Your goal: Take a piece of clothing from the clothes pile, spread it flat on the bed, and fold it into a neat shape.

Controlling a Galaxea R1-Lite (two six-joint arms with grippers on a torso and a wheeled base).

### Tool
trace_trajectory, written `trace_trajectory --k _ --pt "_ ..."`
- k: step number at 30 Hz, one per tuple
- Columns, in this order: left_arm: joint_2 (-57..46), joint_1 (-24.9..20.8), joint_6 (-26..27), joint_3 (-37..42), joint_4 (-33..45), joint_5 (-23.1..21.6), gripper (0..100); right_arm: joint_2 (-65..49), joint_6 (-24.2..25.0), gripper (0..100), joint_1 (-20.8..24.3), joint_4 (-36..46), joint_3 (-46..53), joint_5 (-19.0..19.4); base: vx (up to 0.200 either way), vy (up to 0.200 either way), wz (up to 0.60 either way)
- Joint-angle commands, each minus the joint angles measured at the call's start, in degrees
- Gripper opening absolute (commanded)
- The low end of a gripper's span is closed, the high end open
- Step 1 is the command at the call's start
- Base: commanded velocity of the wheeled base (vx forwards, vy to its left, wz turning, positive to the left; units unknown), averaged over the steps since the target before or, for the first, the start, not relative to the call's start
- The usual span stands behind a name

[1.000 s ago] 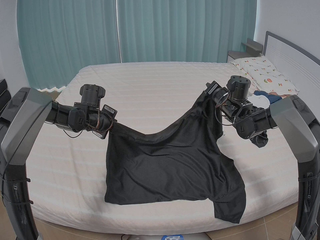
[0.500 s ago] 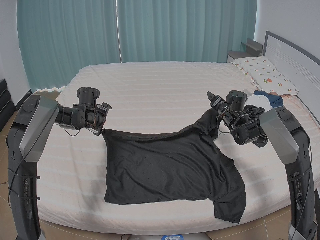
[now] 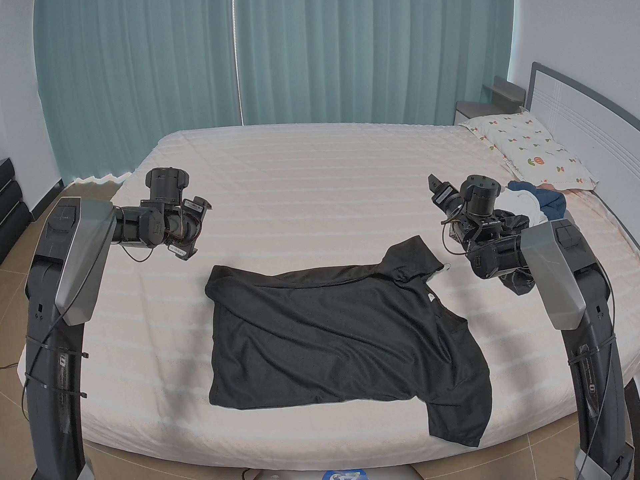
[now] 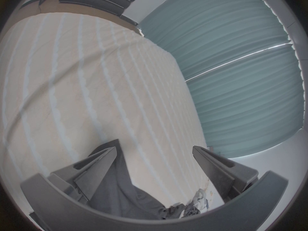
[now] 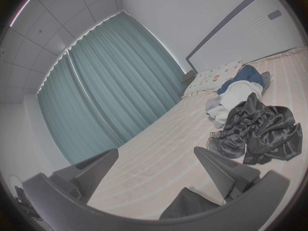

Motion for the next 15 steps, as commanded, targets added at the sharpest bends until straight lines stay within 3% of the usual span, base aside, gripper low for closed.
trace_trajectory --k 1,9,10,15 --pt "2.62 0.54 0.29 -2.85 4.84 -1.1 100 -0.72 0.18 100 -0.4 0.63 5.8 0.01 0.0 0.0 0.0" --pt "-3.53 1.33 2.31 7.53 6.51 -6.81 100 -11.79 0.71 100 -0.84 -3.24 27.33 6.07 0.0 0.0 0.0" --pt "-7.93 1.33 3.28 14.73 4.93 -10.41 100 -14.87 0.62 100 -1.46 -6.84 34.54 7.92 0.0 0.0 0.0" --pt "-18.3 1.33 9.08 37.5 -7.02 -16.57 100 -21.11 0.62 100 -2.69 -13.69 50.8 12.66 0.0 0.0 0.0"
